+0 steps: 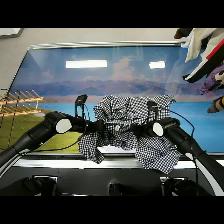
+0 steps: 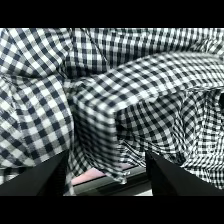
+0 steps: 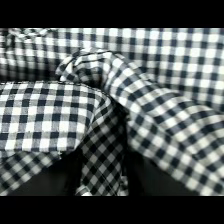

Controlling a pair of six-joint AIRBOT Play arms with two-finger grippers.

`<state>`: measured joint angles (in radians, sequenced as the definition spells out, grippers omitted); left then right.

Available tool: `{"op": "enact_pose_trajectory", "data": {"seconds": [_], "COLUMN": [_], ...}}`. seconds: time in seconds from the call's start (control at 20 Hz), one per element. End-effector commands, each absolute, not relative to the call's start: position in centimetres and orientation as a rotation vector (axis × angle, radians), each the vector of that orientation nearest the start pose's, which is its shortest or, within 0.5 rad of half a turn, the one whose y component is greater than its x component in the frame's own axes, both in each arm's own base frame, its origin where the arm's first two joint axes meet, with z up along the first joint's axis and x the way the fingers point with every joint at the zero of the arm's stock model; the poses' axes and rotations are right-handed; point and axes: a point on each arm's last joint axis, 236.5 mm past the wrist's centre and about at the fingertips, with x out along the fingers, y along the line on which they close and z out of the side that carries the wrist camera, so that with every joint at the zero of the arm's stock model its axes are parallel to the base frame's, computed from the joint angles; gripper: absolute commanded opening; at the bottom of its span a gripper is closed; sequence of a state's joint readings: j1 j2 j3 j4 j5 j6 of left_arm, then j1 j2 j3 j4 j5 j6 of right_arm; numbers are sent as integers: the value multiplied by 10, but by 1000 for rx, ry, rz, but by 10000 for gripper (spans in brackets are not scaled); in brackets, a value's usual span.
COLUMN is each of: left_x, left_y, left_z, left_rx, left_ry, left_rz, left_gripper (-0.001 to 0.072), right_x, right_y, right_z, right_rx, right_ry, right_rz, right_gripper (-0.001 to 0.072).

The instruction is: Fold the clothes and pants, and hang the long-sleeved shirts on hangers.

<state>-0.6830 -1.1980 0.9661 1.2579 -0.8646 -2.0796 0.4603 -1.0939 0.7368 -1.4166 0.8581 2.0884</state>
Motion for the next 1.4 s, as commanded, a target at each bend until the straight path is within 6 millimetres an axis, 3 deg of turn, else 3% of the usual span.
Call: {"op": "enact_pose_trajectory", "data": {"seconds": [0.0,0.1,0.2,0.4,0.6,0.7,0.75,0.8,1.0,1.15,1.35], "left_x": [270,270,270,270,268,266,265,263,245,234,246], "left_y": [-296,-296,-296,-296,-299,-300,-302,-304,-312,-293,-298], "left_z": [-1,-1,-1,-6,-10,-10,-10,-8,2,-3,-10], "left_rx": [-355,-355,-355,-351,-363,-365,-365,-360,-308,-229,-254], "left_ry": [1316,1315,1315,1324,1344,1348,1351,1354,1400,1445,1427], "left_rz": [-397,-397,-397,-391,-389,-392,-396,-403,-418,-311,-256], "left_gripper": [559,559,559,559,559,558,559,558,558,558,557], "right_x": [279,273,267,275,285,287,288,288,276,271,270], "right_y": [174,172,169,167,180,176,174,174,166,164,165], "right_z": [-37,-21,-17,-29,-58,-70,-72,-70,-66,-65,-65], "right_rx": [335,341,335,308,356,330,324,323,288,279,293], "right_ry": [1291,1271,1281,1281,1320,1336,1332,1330,1362,1381,1386], "right_rz": [137,152,153,135,120,102,94,94,84,78,78], "right_gripper": [386,386,387,388,379,216,101,49,28,28,28]}}
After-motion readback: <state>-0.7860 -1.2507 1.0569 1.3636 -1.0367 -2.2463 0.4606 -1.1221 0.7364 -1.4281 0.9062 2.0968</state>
